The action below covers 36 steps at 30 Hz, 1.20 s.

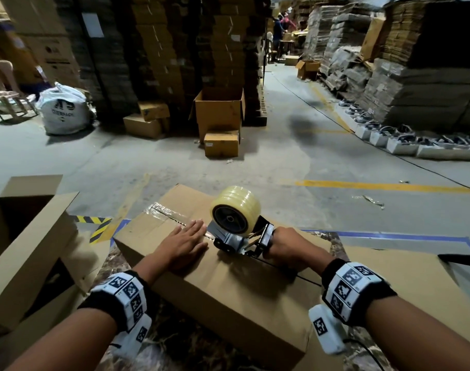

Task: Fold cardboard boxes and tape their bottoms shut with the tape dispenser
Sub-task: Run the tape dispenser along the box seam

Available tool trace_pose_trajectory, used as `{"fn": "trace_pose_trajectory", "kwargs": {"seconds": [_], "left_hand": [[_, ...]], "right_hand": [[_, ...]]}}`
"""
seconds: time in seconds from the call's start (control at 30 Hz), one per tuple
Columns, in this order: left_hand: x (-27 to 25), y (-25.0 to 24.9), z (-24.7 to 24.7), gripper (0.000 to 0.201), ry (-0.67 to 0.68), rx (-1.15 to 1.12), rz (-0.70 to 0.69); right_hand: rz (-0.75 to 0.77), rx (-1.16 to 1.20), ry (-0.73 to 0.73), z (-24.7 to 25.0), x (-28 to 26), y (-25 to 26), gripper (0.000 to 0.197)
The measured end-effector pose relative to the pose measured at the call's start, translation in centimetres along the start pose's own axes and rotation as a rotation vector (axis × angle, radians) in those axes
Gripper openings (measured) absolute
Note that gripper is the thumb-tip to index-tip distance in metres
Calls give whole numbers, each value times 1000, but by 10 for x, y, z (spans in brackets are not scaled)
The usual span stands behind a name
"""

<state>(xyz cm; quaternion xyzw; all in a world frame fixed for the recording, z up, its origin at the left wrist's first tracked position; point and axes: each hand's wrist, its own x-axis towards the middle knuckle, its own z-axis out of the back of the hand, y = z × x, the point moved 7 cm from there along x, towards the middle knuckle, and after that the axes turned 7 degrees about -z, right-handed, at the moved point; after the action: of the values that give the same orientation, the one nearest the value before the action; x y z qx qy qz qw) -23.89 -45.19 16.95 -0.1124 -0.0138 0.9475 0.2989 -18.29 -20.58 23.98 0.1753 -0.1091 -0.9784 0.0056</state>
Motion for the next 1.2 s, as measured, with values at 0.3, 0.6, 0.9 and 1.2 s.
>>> {"fn": "trace_pose_trajectory", "kwargs": {"seconds": [0.3,0.6,0.9,1.2], "left_hand": [[-5,-8,0,112,-7,-20,11],[-6,-34,5,108,-44,11,69],[14,-187,-5,123,-50,43,-276],[9,-206,-17,100,-141,55,-306]], "right_hand": [[-49,18,29,7,-52,-64,9],[-38,193,-52,15,-121,-103,24],[-58,361,-54,13,-128,-111,43],[-59,308,-79,-15,-119,-128,40]]}}
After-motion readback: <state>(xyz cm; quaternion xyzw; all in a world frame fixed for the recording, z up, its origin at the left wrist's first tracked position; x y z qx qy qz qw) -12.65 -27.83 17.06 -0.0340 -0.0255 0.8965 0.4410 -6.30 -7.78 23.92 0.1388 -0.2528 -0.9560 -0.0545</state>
